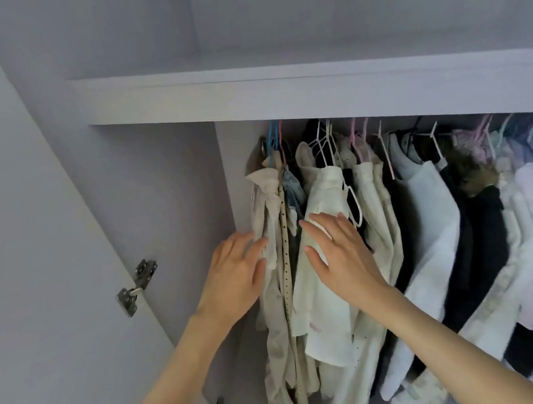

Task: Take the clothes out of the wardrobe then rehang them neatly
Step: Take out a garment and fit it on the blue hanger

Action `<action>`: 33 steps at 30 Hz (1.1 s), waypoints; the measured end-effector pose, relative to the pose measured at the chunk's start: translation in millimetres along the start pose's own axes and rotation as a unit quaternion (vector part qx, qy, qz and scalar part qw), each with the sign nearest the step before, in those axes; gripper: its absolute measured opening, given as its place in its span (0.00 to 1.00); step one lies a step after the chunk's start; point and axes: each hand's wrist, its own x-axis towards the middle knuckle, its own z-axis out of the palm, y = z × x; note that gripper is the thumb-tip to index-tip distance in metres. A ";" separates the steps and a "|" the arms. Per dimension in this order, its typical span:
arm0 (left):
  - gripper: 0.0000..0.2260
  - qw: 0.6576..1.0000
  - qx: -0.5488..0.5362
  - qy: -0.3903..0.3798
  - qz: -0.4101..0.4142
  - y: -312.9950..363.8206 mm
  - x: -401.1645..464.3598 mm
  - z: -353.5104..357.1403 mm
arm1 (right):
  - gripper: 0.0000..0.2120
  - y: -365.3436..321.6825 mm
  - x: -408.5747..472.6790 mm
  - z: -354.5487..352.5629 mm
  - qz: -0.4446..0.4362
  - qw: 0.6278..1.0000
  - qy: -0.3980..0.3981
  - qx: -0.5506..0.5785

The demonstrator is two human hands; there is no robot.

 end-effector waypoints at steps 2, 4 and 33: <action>0.20 1.000 0.006 0.012 -0.003 2.4 20.2 4.0 | 0.19 7.5 19.2 10.6 -0.008 1.000 0.000 0.000; 0.21 1.000 0.019 0.010 -0.013 4.9 34.8 10.5 | 0.19 13.1 35.1 21.8 -0.011 1.000 -0.006 0.000; 0.11 0.944 -0.130 0.146 -0.267 -21.3 117.7 35.3 | 0.24 68.5 47.4 72.8 -0.021 0.984 -0.165 0.060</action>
